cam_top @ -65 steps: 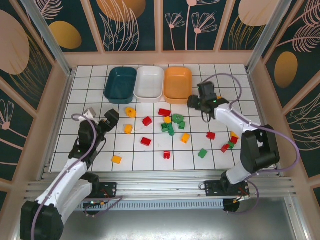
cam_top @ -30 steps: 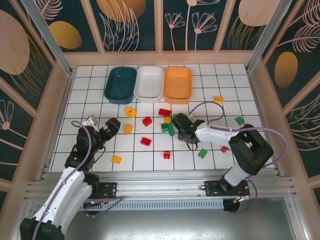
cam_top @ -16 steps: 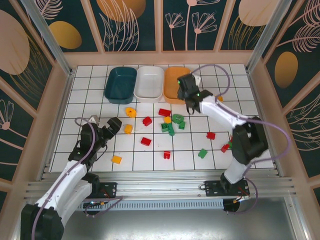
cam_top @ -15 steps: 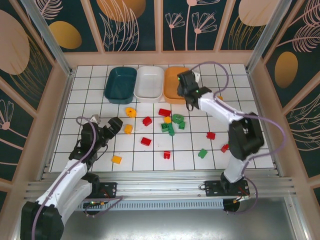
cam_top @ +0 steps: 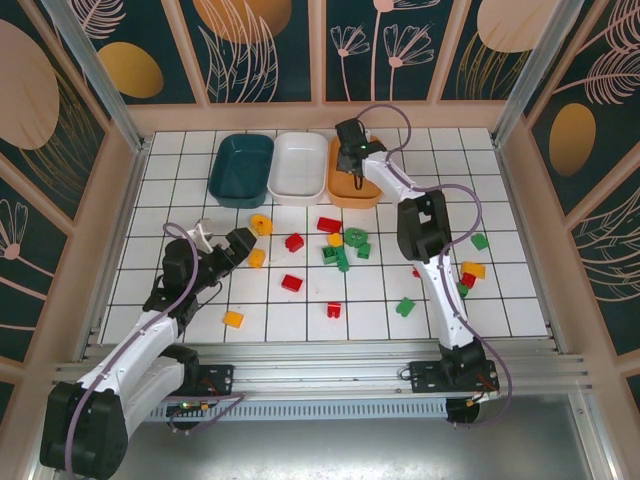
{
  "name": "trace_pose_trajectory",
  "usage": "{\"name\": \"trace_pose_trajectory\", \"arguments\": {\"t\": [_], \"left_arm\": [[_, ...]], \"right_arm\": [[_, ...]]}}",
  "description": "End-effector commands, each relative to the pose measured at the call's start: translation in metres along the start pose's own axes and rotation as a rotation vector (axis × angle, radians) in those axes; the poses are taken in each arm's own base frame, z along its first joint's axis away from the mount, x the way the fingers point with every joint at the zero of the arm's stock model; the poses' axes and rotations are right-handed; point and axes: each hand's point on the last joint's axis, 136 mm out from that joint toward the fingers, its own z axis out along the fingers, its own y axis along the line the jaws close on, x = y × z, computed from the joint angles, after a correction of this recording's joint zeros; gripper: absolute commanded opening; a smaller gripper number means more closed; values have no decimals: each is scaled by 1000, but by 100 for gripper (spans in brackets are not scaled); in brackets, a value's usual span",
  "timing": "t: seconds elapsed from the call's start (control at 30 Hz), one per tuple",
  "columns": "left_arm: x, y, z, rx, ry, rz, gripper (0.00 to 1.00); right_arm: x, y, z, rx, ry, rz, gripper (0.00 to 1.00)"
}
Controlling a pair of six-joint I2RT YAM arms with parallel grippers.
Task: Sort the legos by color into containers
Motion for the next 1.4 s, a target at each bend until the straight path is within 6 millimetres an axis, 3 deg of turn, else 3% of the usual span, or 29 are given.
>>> {"name": "trace_pose_trajectory", "arguments": {"t": [0.0, 0.1, 0.17, 0.23, 0.37, 0.43, 0.53, 0.7, 0.77, 0.93, 1.17, 1.37], "left_arm": [[-5, -17, -1, 61, -7, 41, 98], [-8, -22, 0, 72, -8, 55, 99], [-9, -22, 1, 73, -9, 57, 99], [-7, -21, 2, 78, -3, 50, 99], [0, -20, 5, 126, 11, 34, 98], [4, -16, 10, 127, 25, 23, 98], [13, -14, 19, 137, 72, 17, 99], [27, -21, 37, 147, 155, 27, 98], [30, -23, 40, 147, 164, 34, 98], [35, -24, 43, 137, 183, 34, 99], [33, -20, 34, 102, 157, 48, 99], [28, -20, 31, 80, 137, 60, 99]], "right_arm": [[-46, 4, -51, -42, -87, 3, 57], [-58, 4, -91, -30, -146, -1, 57], [-52, 2, -122, -21, -185, -3, 58], [-28, -4, -147, -12, -200, 2, 58], [61, -13, -179, -65, -150, 18, 62], [108, -20, -183, -94, -90, 17, 63], [163, -31, -187, -119, 0, 19, 65], [213, -45, -182, -80, 91, -19, 69], [221, -44, -177, -87, 113, -34, 69], [220, -34, -169, -120, 115, -62, 69], [219, -46, -146, -49, 126, -65, 61], [214, -43, -147, -57, 123, -67, 29]]}}
